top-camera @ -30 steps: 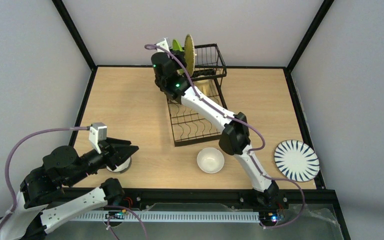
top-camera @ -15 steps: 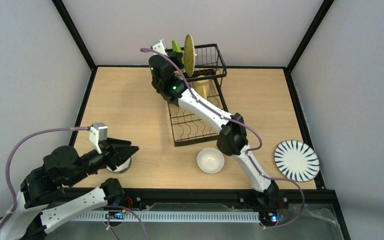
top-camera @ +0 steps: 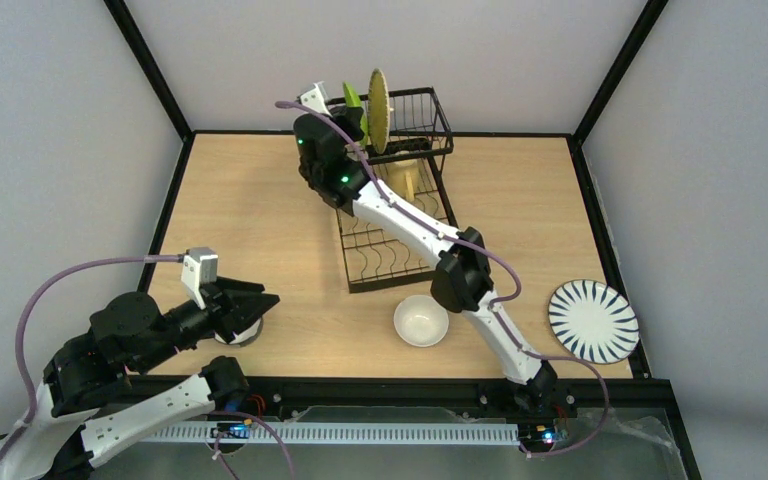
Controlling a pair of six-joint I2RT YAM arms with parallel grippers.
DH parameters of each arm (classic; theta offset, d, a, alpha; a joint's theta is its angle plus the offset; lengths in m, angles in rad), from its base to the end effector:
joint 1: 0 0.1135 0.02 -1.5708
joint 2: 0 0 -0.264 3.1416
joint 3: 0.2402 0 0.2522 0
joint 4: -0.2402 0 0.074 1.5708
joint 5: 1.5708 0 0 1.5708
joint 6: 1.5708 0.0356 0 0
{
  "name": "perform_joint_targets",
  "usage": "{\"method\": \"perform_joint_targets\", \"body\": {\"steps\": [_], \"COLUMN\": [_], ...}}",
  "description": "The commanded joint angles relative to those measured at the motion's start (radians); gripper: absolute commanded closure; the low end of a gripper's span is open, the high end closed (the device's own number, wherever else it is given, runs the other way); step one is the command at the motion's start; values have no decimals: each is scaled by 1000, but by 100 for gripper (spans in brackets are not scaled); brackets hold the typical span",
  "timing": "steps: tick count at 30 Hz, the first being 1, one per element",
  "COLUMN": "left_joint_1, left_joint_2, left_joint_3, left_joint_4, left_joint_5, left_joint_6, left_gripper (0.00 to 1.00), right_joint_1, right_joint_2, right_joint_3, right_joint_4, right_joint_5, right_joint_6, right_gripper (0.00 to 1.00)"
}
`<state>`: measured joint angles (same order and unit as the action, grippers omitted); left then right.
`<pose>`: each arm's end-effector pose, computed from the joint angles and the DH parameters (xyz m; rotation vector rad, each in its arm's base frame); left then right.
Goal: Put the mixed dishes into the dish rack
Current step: Insert the plate into the dish rack.
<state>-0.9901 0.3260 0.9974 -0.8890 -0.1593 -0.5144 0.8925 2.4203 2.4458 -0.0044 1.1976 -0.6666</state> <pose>0.0217 -0.0228 0.3738 0.3261 1.8566 -0.9226 0.3700 0.4063 0.3559 -0.2742 1.5890 -0.7447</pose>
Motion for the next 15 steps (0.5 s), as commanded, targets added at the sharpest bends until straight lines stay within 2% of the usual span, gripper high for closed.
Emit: {"method": "perform_joint_targets", "body": {"steps": [1,11,13,15], "left_joint_1": [-3,-3,-3,-4], "left_joint_2": [-14,-25,-29,-31], "left_joint_3": [-14,-20,-21,-22], "left_joint_4": [4,4,4,2], "left_joint_5": [11,12,10,11], "left_joint_6": [13,7,4,2], "left_gripper": [1,1,1,1], "right_joint_1": [13,29,33,33], "right_joint_2": [48,62,63,61], "right_joint_3": [24,24,24,24], "right_joint_4": [-27,-60,-66,-82], "right_joint_5": [17,45,50,51], "right_joint_6": [-27,-7,-1,17], "right_gripper": [100,99,95,85]}}
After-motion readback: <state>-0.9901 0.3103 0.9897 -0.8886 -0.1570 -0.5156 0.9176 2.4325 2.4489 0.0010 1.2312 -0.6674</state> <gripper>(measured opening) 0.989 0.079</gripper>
